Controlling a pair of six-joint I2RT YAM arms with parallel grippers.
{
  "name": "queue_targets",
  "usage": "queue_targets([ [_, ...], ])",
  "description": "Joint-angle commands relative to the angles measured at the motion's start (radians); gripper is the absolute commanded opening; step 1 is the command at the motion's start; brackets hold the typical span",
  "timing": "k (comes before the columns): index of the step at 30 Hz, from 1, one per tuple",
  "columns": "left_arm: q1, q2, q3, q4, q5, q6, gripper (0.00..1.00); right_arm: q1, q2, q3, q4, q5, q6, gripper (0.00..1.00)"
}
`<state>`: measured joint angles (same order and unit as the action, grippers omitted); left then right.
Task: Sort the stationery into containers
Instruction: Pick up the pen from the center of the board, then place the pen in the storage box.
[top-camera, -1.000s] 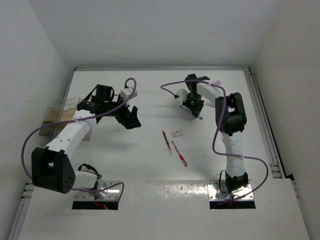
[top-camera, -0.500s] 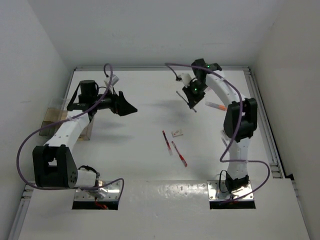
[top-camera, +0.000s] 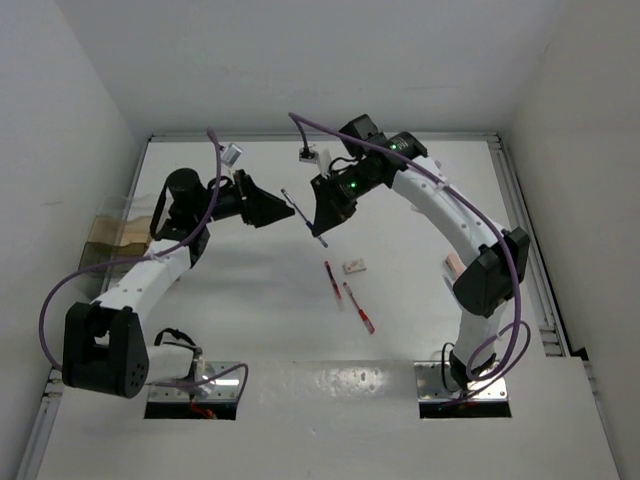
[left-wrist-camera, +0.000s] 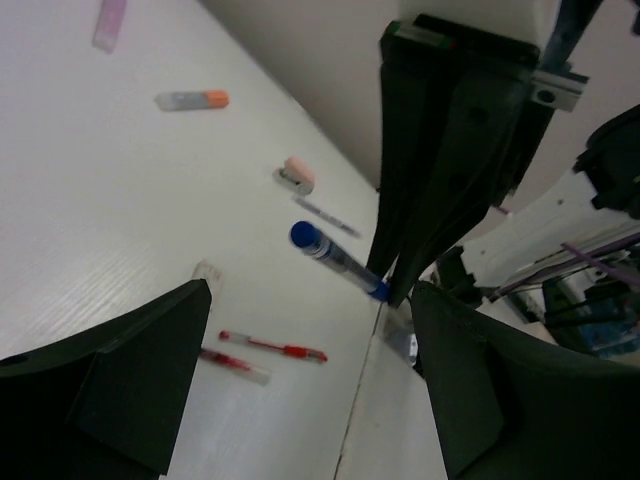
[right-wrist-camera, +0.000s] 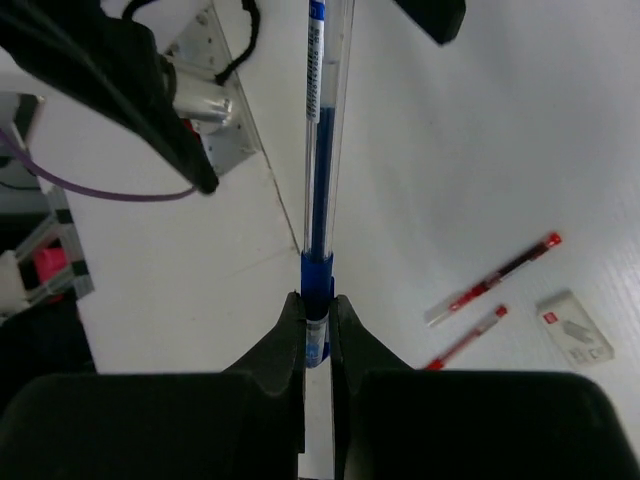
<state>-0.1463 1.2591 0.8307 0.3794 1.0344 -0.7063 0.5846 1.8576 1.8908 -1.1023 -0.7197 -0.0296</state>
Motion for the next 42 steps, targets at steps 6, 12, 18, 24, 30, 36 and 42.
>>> queue_targets([
  [6,-0.05,0.009,-0.099,0.416,-0.097,-0.362,0.82,-0.014,-0.02,0.004,0.177,-0.098,0.243,0.0],
  [12,-0.065,0.062,-0.088,0.561,-0.135,-0.501,0.73,0.02,-0.021,-0.019,0.229,-0.087,0.31,0.0],
  [18,-0.064,0.082,-0.079,0.61,-0.134,-0.57,0.45,0.029,-0.012,-0.021,0.292,-0.076,0.39,0.0],
  [24,0.019,0.086,0.137,-0.036,-0.082,-0.178,0.0,0.021,-0.018,0.001,0.291,-0.081,0.398,0.7],
  [30,0.173,0.199,0.547,-0.962,-0.211,0.528,0.0,-0.097,-0.058,-0.058,0.272,-0.073,0.361,0.91],
  [36,0.252,0.29,0.728,-1.309,-0.808,0.826,0.0,-0.195,-0.104,-0.159,0.147,0.049,0.17,0.89],
  [42,0.364,0.367,0.667,-1.304,-1.077,0.91,0.0,-0.253,-0.136,-0.311,0.108,0.143,0.037,0.87],
])
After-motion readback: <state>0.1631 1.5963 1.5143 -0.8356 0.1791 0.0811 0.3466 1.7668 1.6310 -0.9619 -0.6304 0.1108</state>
